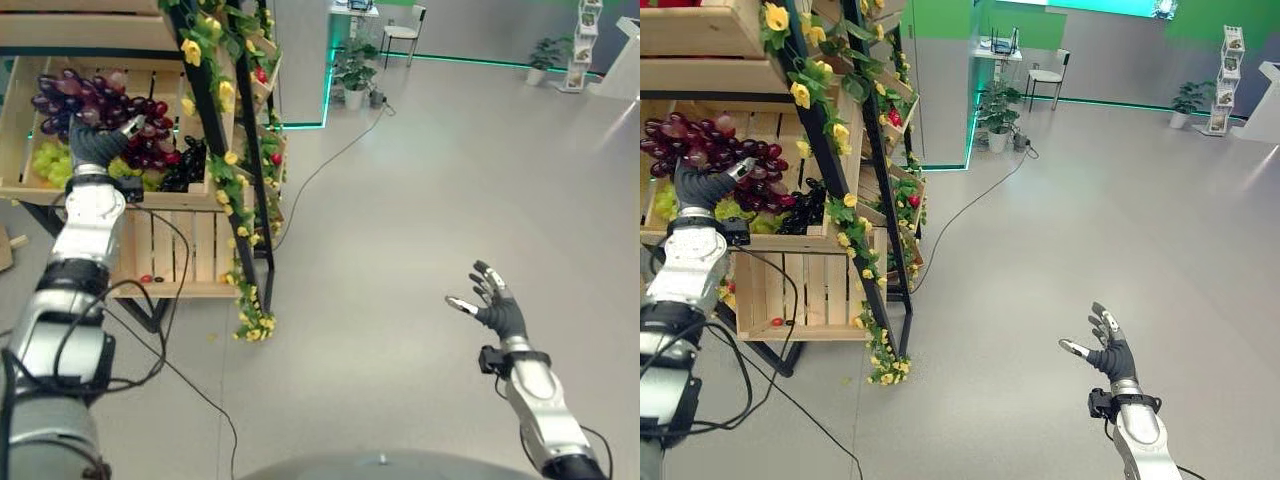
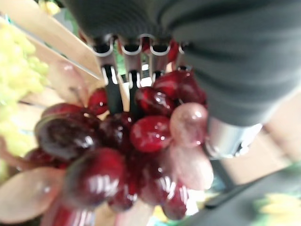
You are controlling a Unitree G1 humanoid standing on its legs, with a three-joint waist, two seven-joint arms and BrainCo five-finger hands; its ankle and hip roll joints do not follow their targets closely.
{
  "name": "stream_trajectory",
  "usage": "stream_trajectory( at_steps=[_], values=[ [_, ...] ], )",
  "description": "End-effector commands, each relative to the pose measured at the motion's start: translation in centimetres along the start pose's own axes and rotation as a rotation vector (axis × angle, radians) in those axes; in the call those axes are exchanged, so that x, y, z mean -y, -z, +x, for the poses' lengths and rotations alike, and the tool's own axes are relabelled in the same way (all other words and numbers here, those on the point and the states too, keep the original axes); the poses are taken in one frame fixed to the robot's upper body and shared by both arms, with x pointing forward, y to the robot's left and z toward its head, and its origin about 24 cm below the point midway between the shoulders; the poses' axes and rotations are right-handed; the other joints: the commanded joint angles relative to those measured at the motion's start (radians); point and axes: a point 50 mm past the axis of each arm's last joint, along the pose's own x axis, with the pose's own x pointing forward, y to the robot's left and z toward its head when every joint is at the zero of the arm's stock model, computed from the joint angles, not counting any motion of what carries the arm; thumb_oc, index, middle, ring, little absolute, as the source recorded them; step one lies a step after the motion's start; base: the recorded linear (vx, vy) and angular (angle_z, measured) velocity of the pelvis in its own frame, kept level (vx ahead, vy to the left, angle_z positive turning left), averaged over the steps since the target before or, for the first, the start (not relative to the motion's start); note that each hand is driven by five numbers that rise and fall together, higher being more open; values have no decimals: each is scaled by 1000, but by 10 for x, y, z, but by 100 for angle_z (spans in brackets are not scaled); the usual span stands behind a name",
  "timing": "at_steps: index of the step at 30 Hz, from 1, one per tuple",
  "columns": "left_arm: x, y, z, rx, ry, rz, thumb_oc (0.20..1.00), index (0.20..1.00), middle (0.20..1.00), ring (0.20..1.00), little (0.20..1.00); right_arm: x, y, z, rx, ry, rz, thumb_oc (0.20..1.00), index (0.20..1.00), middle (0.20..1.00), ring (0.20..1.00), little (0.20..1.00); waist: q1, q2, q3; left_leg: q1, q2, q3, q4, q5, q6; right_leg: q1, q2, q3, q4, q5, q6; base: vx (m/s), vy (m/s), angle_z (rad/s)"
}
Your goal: Pick up the fruits from the basket on one side to the basket on the other side
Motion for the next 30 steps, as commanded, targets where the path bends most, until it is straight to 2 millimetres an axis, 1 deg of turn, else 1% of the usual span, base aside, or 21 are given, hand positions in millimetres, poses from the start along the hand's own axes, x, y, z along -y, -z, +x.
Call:
stream_trajectory(
  at_steps=[1,2,3,4,5,6,8,9,10,14,17,23,24,25,27,30],
  values=[
    [-38,-45,24,63,-77,114,200,200,200,200,200,19,-33,16,136,1,-69,1000,1000,1000,1000,1000,-5,45,-5,35,13,1,61,-100,-2,23,-37,-26,89,-114,125,13,7,-8],
    [-49,-49,28,29,-95,231,200,200,200,200,200,20,-34,15,139,-6,-73,1000,1000,1000,1000,1000,-7,47,-5,35,12,2,63,-100,-1,22,-37,-27,88,-112,127,0,0,0],
    [-54,-50,30,13,-98,301,200,200,200,200,200,21,-34,14,139,-6,-77,1000,1000,1000,1000,1000,-7,47,-4,34,11,3,65,-101,0,22,-37,-26,88,-112,128,0,0,0],
    [-54,-51,30,15,-98,303,200,200,200,200,200,21,-34,14,139,-5,-75,1000,1000,1000,1000,1000,-6,46,-3,33,11,3,65,-101,0,21,-37,-26,88,-112,128,0,0,0],
    [-61,-65,32,59,-118,465,200,200,200,200,200,22,-35,11,147,-9,-84,1000,1000,1000,1000,1000,-9,47,-1,31,12,6,67,-101,0,20,-38,-25,87,-111,130,0,0,0],
    [-64,-71,33,81,-131,615,200,200,200,200,200,22,-35,8,148,-9,-92,1000,1000,1000,1000,1000,-10,45,1,35,11,8,69,-107,1,24,-38,-23,87,-114,131,0,0,0],
    [-60,-69,33,91,-95,763,200,200,200,200,200,25,-36,6,155,-9,-102,1000,1000,1000,1000,1000,-10,42,1,28,11,12,72,-105,2,16,-37,-18,87,-110,131,0,0,0],
    [-61,-71,33,106,-79,910,200,200,200,200,200,27,-35,4,154,-6,-109,1000,1000,1000,1000,1000,-10,41,2,29,11,13,73,-107,3,15,-37,-15,88,-110,132,0,0,0],
    [-61,-71,33,107,-79,910,200,200,200,200,200,27,-35,4,154,-6,-109,1000,1000,1000,1000,1000,-10,41,2,28,11,13,73,-107,3,14,-37,-15,88,-110,132,0,0,0],
    [-65,-62,31,103,-30,1145,200,200,200,200,200,30,-37,-1,165,-18,-121,1000,1000,1000,1000,1000,-18,41,1,33,9,25,72,-112,5,12,-36,-2,84,-110,135,12,13,-3],
    [-66,-60,31,94,-6,1217,200,200,200,200,200,32,-36,-3,161,-18,-129,1000,1000,1000,1000,1000,-25,39,0,38,7,34,70,-115,7,12,-33,6,82,-109,136,13,15,-12],
    [-75,-61,30,95,5,1331,200,200,200,200,200,37,-38,-8,167,-20,-149,1000,1000,1000,1000,1000,-39,36,-1,47,6,54,62,-121,13,0,-29,32,80,-102,141,4,17,-9],
    [-75,-61,30,95,5,1331,200,200,200,200,200,37,-38,-8,167,-20,-149,1000,1000,1000,1000,1000,-38,36,-1,48,6,55,62,-121,13,0,-29,32,80,-102,141,-7,26,-15],
    [-81,-60,29,90,-4,1350,200,200,200,200,200,38,-40,-9,174,-23,-154,1000,1000,1000,1000,1000,-43,37,-1,51,6,65,58,-121,15,-9,-28,43,83,-98,143,-12,23,-18],
    [-85,-58,28,83,-4,1360,200,200,200,200,200,38,-42,-9,182,-28,-159,1000,1000,1000,1000,1000,-45,37,1,52,6,76,57,-122,16,-16,-25,55,85,-97,143,-11,21,-29],
    [-89,-56,26,89,-2,1384,200,200,200,200,200,40,-46,-11,196,-33,-171,1000,1000,1000,1000,1000,-46,37,4,55,5,86,54,-123,18,-20,-24,62,84,-97,142,-10,18,-26]
  ],
)
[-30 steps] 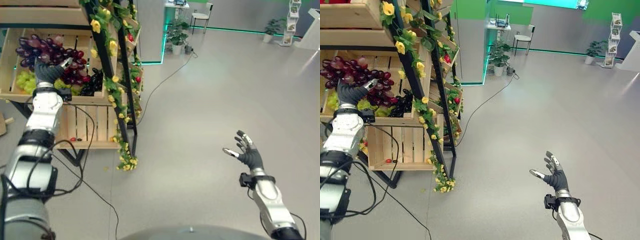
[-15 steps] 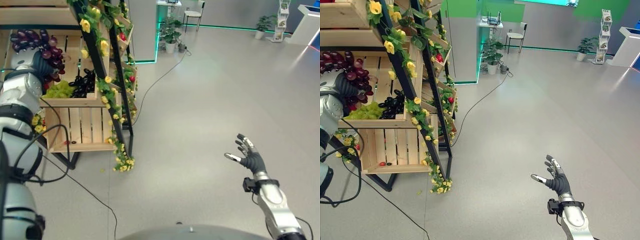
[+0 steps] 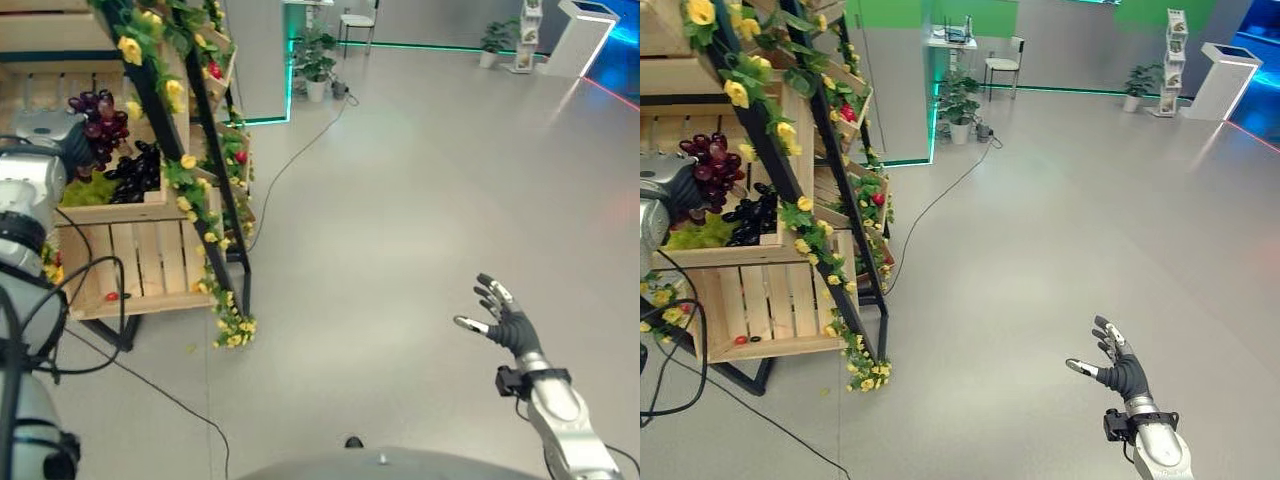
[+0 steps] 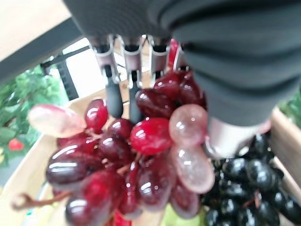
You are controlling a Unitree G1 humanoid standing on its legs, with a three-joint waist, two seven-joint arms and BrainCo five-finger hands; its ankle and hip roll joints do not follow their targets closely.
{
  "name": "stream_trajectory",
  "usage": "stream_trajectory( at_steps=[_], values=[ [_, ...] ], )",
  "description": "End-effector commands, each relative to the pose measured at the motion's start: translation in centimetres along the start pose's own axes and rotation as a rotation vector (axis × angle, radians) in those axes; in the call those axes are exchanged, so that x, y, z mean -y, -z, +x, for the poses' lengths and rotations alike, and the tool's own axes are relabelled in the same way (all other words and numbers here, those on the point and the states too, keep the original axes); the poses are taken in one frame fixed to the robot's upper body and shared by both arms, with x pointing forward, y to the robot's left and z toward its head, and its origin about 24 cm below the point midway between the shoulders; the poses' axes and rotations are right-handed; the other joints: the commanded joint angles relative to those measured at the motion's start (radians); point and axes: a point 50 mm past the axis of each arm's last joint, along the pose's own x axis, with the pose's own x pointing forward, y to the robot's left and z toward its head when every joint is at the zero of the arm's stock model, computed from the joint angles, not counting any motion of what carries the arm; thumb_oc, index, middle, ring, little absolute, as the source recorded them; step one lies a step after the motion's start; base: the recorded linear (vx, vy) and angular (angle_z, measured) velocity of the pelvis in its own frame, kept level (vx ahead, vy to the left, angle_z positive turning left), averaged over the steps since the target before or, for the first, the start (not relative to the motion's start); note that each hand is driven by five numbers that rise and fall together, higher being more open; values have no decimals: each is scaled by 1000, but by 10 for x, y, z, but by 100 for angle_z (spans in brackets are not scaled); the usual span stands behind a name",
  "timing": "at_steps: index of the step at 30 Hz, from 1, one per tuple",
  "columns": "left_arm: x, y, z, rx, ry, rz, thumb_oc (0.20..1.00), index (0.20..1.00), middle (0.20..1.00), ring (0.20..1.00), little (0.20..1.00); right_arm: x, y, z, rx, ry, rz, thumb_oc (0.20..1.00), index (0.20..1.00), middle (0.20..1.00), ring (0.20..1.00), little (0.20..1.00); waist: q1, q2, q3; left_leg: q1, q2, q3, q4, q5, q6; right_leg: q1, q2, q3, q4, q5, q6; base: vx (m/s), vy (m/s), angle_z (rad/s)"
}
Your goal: Pick up the fruits from the basket on one side to the basket on the other side
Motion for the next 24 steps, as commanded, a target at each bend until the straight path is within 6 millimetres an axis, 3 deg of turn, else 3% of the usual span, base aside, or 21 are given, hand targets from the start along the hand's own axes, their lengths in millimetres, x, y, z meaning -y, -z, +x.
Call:
stream_trajectory(
  at_steps=[1,9,13,24],
  values=[
    [-53,31,-2,-75,-175,8,200,200,200,200,200,26,-45,9,206,30,-105,1000,1000,1000,1000,1000,2,36,6,59,-6,-5,52,-117,28,33,-41,-19,81,-126,147,-12,14,-9],
    [-66,27,-10,-5,-245,63,200,200,200,200,200,29,-44,4,202,39,-122,1000,1000,1000,1000,1000,12,33,17,62,-8,2,47,-122,32,30,-44,-13,75,-125,145,-9,3,-5],
    [-82,21,-16,32,-321,73,200,200,200,200,200,32,-40,0,183,61,-101,1000,1000,1000,1000,1000,19,27,28,58,-11,-1,49,-126,36,28,-48,-13,73,-123,145,0,0,0],
    [-119,50,-43,-25,-469,108,200,200,200,200,200,40,-39,-12,167,78,-90,1000,1000,1000,1000,1000,27,25,36,38,-16,7,55,-133,43,6,-53,2,66,-108,148,3,9,-5]
  ],
)
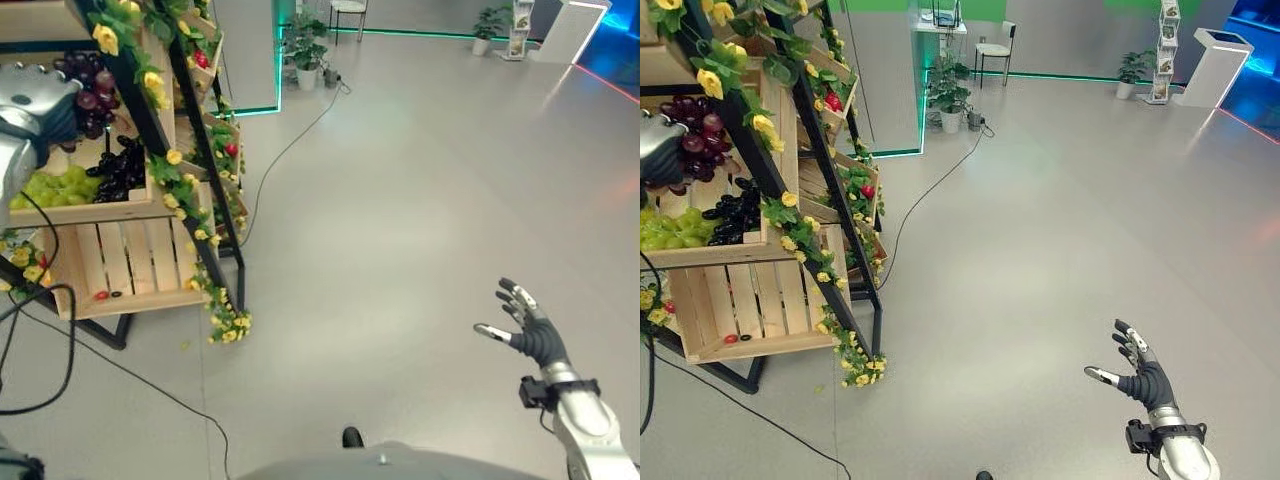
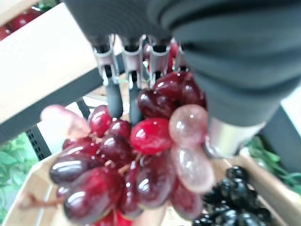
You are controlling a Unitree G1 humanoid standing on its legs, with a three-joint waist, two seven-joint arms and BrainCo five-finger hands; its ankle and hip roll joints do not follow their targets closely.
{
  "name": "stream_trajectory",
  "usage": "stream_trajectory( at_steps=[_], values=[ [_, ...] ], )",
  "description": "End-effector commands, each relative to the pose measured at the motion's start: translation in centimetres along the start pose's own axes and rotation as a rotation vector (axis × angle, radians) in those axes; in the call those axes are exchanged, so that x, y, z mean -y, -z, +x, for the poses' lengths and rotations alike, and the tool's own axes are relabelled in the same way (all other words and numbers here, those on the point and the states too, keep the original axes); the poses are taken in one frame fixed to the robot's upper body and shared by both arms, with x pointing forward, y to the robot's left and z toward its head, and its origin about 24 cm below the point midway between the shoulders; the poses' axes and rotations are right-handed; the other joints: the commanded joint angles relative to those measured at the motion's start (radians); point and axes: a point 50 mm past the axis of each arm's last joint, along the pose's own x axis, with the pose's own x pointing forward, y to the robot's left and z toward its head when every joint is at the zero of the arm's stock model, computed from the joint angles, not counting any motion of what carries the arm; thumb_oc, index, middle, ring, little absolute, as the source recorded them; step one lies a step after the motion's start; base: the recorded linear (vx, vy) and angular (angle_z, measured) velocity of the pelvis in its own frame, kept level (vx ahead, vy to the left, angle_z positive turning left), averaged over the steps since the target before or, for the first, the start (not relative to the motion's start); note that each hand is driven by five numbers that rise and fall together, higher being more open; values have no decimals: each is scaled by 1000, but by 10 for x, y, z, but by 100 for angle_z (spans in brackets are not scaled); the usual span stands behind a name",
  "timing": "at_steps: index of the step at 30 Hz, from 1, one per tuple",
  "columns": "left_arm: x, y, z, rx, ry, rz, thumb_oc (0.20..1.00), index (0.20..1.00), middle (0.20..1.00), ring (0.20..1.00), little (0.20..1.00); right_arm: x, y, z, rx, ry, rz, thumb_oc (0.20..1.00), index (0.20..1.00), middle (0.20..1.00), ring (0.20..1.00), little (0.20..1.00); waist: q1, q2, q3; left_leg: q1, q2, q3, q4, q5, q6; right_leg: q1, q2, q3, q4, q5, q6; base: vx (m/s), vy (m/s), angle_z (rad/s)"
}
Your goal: Pick up the fruits from the basket on one side to the basket on the other side
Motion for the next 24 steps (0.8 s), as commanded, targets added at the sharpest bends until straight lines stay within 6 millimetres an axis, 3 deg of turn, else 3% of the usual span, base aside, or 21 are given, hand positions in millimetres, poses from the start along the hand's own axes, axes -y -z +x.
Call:
stream_trajectory(
  at_steps=[1,7,12,19,20,21,24],
  values=[
    [-63,45,-8,-170,-248,-18,200,200,200,200,200,20,-40,8,184,59,-33,1000,1000,1000,1000,1000,-1,28,6,36,-18,-22,51,-123,52,24,-68,-23,66,-112,151,5,20,-4],
    [-72,38,-16,-155,-310,-44,200,200,200,200,200,20,-39,5,176,54,-12,1000,1000,1000,1000,1000,8,16,12,26,-21,-24,51,-126,56,14,-70,-21,66,-109,152,3,4,-2],
    [-77,22,-19,-140,-377,-133,200,200,200,200,200,19,-44,7,198,53,34,1000,1000,1000,1000,1000,17,2,57,-16,-20,-38,70,-126,57,-17,-72,-20,75,-106,144,-27,-3,-1],
    [-86,30,-20,-184,-418,-148,200,200,200,200,200,24,-49,10,212,48,29,1000,1000,1000,1000,1000,11,13,98,-90,-13,-69,69,-95,44,-71,-71,-38,69,-86,137,-9,-25,-1],
    [-88,31,-20,-184,-428,-158,304,304,304,304,304,25,-50,12,218,48,26,1000,1000,1000,1000,1000,10,16,99,-101,-13,-72,67,-88,42,-77,-71,-41,62,-81,137,5,-51,4],
    [-90,34,-19,-198,-431,-152,1000,1000,1000,1000,1000,25,-51,13,224,49,30,1000,1000,1000,1000,1000,10,16,98,-115,-12,-76,62,-82,40,-87,-70,-44,52,-74,139,6,-29,7],
    [-93,41,-20,-226,-451,-170,1000,1000,1000,1000,1000,22,-57,17,253,33,29,1000,1000,1000,1000,1000,9,18,106,-146,-8,-80,58,-69,36,-113,-67,-40,40,-65,136,3,-17,1]
  ],
)
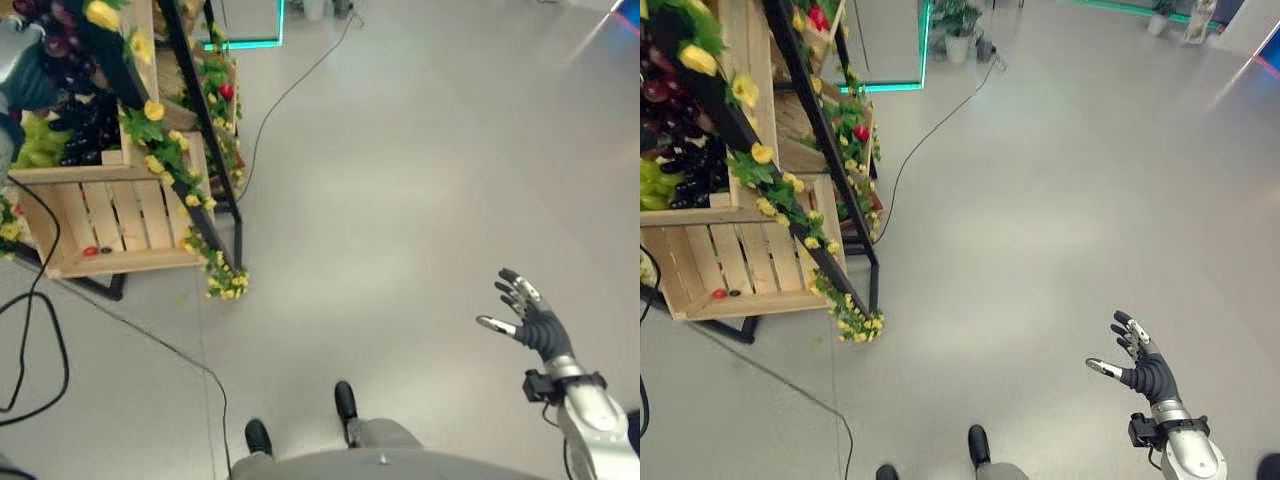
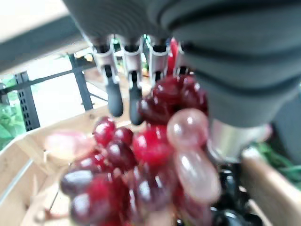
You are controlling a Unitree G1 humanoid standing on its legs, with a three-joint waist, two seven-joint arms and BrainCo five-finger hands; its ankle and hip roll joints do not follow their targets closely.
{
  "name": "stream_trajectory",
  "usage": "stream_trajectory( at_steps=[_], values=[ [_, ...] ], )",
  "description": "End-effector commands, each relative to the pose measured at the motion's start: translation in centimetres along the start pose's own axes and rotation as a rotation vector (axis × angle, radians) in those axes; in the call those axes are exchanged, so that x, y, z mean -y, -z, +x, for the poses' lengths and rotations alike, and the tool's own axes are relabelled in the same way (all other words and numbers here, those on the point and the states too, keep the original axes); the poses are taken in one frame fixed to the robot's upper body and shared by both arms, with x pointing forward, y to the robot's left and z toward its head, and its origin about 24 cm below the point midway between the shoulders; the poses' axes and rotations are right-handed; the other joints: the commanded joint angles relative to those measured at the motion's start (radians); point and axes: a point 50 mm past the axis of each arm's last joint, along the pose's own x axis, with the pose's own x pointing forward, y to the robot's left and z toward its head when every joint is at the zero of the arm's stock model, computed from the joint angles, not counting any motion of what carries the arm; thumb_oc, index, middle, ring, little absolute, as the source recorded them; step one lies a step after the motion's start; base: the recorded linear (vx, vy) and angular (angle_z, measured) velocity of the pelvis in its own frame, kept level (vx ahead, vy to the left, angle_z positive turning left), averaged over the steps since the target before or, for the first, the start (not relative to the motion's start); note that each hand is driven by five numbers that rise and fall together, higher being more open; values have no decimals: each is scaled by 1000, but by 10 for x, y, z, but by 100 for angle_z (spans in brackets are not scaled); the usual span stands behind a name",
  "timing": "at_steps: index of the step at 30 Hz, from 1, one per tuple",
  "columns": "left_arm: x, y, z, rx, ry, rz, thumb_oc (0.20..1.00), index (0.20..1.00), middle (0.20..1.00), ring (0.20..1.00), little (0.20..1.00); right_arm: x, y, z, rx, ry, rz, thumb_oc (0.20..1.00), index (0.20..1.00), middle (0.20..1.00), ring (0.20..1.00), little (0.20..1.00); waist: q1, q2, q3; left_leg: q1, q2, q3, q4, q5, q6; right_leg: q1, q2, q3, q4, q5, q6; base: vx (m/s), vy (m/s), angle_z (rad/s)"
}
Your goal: Pick up the fruits from the basket on one side to the basket on the other side
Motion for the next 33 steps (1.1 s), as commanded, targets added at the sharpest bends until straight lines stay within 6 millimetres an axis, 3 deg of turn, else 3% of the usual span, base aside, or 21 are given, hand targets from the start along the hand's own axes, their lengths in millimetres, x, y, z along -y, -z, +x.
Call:
stream_trajectory(
  at_steps=[1,9,12,20,25,28,29,30,32,33],
  values=[
    [-46,23,9,-82,-194,18,1000,1000,1000,1000,1000,17,-40,13,190,41,-25,1000,1000,1000,1000,1000,-31,27,2,-8,-9,-72,56,-72,29,29,-61,-34,38,-80,139,1,-18,-8],
    [-46,20,8,-83,-188,-6,1000,1000,1000,1000,1000,9,-42,16,203,5,-3,1000,1000,1000,1000,1000,-30,17,22,-9,1,-50,49,-69,25,17,-53,-15,22,-71,135,-5,-9,-6],
    [-33,27,6,-104,-127,0,1000,1000,1000,1000,1000,9,-43,15,206,-4,-5,1000,1000,1000,1000,1000,-36,17,25,3,3,-38,41,-77,25,16,-53,-6,21,-76,138,-5,13,-3],
    [-28,28,5,-98,-101,3,1000,1000,1000,1000,1000,9,-42,14,202,-18,4,1000,1000,1000,1000,1000,-39,15,24,18,3,-25,40,-73,24,20,-53,3,22,-72,139,-18,6,-5],
    [-14,36,-1,-121,-20,-14,1000,1000,1000,1000,1000,12,-39,13,182,-2,3,1000,1000,1000,1000,1000,-22,20,7,35,0,-33,35,-74,23,40,-58,-7,19,-77,136,-14,-5,-3],
    [-9,32,-5,-138,-86,-139,1000,1000,1000,1000,1000,9,-34,13,174,-4,23,1000,1000,1000,1000,1000,-14,22,2,48,-2,-42,36,-78,23,56,-62,-17,20,-85,133,14,-10,-4],
    [-4,26,-6,-133,-133,-161,1000,1000,1000,1000,1000,7,-28,13,149,-14,22,1000,1000,1000,1000,1000,-16,24,-1,48,-2,-44,37,-75,22,59,-63,-20,20,-85,131,-17,-5,-6],
    [25,32,-20,-158,32,-160,1000,1000,1000,1000,1000,15,-26,12,127,24,-2,1000,1000,1000,1000,1000,3,26,-2,57,-5,-55,38,-85,23,77,-66,-31,19,-97,129,0,0,0],
    [30,31,-24,-204,-51,-236,1000,1000,1000,1000,1000,8,-25,15,124,-20,-9,1000,1000,1000,1000,1000,-13,37,-10,58,-7,-60,41,-77,21,82,-68,-36,22,-94,123,-8,-8,-14],
    [36,36,-25,-204,2,-172,1000,1000,1000,1000,1000,13,-26,14,121,-5,-22,1000,1000,1000,1000,1000,-17,44,-14,65,-9,-65,39,-84,22,93,-71,-44,20,-101,127,0,0,0]
  ],
)
